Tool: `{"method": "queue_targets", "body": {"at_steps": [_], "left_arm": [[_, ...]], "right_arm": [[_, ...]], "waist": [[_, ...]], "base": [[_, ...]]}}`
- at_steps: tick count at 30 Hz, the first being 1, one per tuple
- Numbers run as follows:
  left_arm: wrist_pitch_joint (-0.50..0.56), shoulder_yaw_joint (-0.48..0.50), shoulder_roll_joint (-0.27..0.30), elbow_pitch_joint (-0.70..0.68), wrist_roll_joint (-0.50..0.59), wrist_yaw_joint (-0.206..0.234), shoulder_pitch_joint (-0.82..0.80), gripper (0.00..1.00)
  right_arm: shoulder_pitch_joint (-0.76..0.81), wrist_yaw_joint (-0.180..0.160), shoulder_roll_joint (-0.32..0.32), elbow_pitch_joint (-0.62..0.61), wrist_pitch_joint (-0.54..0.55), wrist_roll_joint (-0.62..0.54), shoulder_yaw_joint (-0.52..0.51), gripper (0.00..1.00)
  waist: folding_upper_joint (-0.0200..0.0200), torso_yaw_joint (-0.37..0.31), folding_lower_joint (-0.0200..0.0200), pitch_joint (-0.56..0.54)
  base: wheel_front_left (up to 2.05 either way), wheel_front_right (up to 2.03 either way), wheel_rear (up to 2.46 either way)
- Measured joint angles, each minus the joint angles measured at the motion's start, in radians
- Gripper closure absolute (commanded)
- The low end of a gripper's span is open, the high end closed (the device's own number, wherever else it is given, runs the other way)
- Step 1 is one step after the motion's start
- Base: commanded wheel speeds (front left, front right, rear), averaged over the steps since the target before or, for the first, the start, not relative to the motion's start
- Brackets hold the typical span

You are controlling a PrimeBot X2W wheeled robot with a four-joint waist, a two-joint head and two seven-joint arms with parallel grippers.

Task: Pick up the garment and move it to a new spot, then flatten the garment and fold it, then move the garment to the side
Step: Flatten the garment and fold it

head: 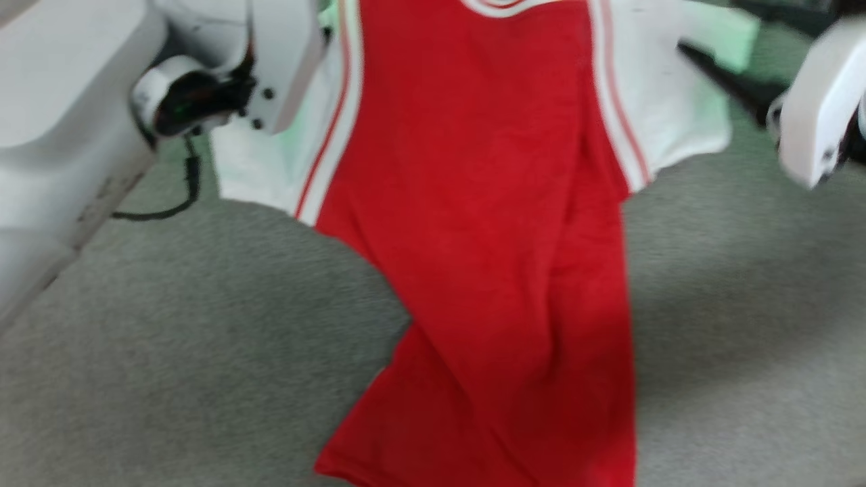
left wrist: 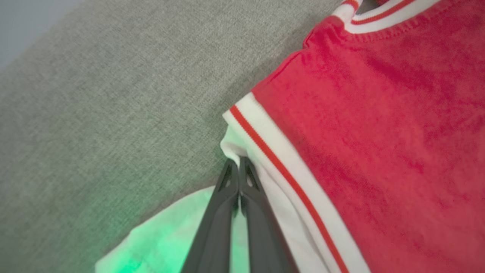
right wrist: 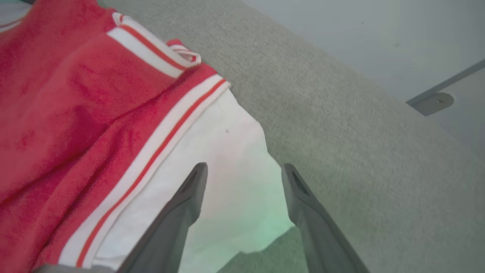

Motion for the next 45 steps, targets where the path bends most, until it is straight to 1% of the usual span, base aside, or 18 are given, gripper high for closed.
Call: {"method": "queue_targets", "body": {"at_steps": [3, 7, 9, 12, 13, 14, 15, 16, 20, 25, 29, 32, 35, 38, 43, 45], "left_arm": [[-0.017, -0.001, -0.026, -0.007, 0.002, 0.000, -0.016, 1.00], [-0.035, -0.001, -0.051, -0.018, 0.014, 0.000, -0.033, 1.00], [-0.048, 0.001, -0.060, -0.023, 0.020, 0.000, -0.036, 1.00], [-0.061, 0.005, -0.073, -0.026, 0.026, -0.002, -0.038, 1.00], [-0.065, 0.006, -0.076, -0.027, 0.027, -0.002, -0.038, 1.00], [-0.067, 0.007, -0.079, -0.027, 0.027, -0.002, -0.038, 1.00], [-0.071, 0.007, -0.081, -0.026, 0.027, -0.002, -0.038, 1.00], [-0.075, 0.007, -0.081, -0.025, 0.027, -0.002, -0.037, 1.00], [-0.120, -0.001, -0.086, -0.003, 0.017, -0.004, -0.028, 1.00], [-0.231, -0.014, -0.093, 0.062, 0.044, -0.005, -0.027, 1.00], [-0.349, -0.018, -0.098, 0.142, 0.064, -0.004, -0.038, 1.00], [-0.452, -0.007, -0.117, 0.208, 0.059, -0.004, -0.068, 1.00], [-0.548, 0.020, -0.142, 0.291, 0.052, -0.004, -0.104, 1.00], [-0.648, 0.063, -0.170, 0.387, 0.048, -0.004, -0.158, 1.00], [-0.830, 0.152, -0.208, 0.531, 0.045, 0.017, -0.299, 1.00], [-0.871, 0.209, -0.222, 0.565, 0.021, 0.024, -0.362, 1.00]], "right_arm": [[-0.119, 0.000, 0.002, 0.058, 0.045, 0.017, 0.098, 0.00], [-0.218, 0.000, 0.004, 0.134, 0.077, 0.057, 0.216, 0.00], [-0.261, 0.000, 0.002, 0.165, 0.106, 0.067, 0.252, 0.00], [-0.288, 0.000, -0.002, 0.180, 0.141, 0.113, 0.271, 0.00], [-0.295, 0.000, -0.006, 0.180, 0.151, 0.130, 0.274, 0.13], [-0.298, 0.000, -0.011, 0.174, 0.165, 0.139, 0.275, 0.58], [-0.298, 0.000, -0.015, 0.167, 0.179, 0.144, 0.276, 0.80], [-0.300, 0.000, -0.019, 0.162, 0.185, 0.146, 0.276, 1.00], [-0.297, 0.000, -0.017, 0.146, 0.186, 0.158, 0.287, 1.00], [-0.294, 0.000, -0.024, 0.156, 0.125, 0.157, 0.298, 1.00], [-0.318, 0.000, -0.033, 0.172, 0.050, 0.138, 0.301, 1.00], [-0.369, 0.000, -0.036, 0.221, -0.035, 0.118, 0.300, 1.00], [-0.419, 0.000, -0.026, 0.303, -0.121, 0.114, 0.297, 1.00], [-0.484, 0.000, -0.001, 0.414, -0.209, 0.084, 0.277, 1.00], [-0.611, 0.000, 0.071, 0.629, -0.370, 0.024, 0.209, 1.00], [-0.665, 0.000, 0.105, 0.714, -0.441, 0.002, 0.173, 1.00]], "waist": [[0.0000, 0.036, 0.0000, 0.017], [0.0000, 0.079, 0.0000, 0.041], [0.0000, 0.097, 0.0000, 0.054], [0.0000, 0.119, 0.0000, 0.068], [0.0000, 0.125, 0.0000, 0.071], [0.0000, 0.131, 0.0000, 0.073], [0.0000, 0.135, 0.0000, 0.074], [0.0000, 0.137, 0.0000, 0.073], [0.0000, 0.138, 0.0000, 0.060], [0.0000, 0.140, 0.0000, 0.037], [0.0000, 0.143, 0.0000, 0.014], [0.0000, 0.148, 0.0000, -0.004], [0.0000, 0.154, 0.0000, -0.020], [0.0000, 0.161, 0.0000, -0.036], [0.0000, 0.166, 0.0000, -0.062], [0.0000, 0.167, 0.0000, -0.075]], "base": [[0.00, 0.00, 0.00], [0.00, 0.00, 0.00], [0.00, 0.00, 0.00], [0.00, 0.00, 0.00], [0.00, 0.00, 0.00], [0.00, 0.00, 0.00], [0.00, 0.00, 0.00], [0.00, 0.00, 0.00], [0.00, 0.00, 0.00], [0.00, 0.00, 0.00], [0.00, 0.00, 0.00], [0.00, 0.00, 0.00], [0.00, 0.00, 0.00], [0.00, 0.00, 0.00], [0.00, 0.00, 0.00], [0.00, 0.00, 0.00]]}}
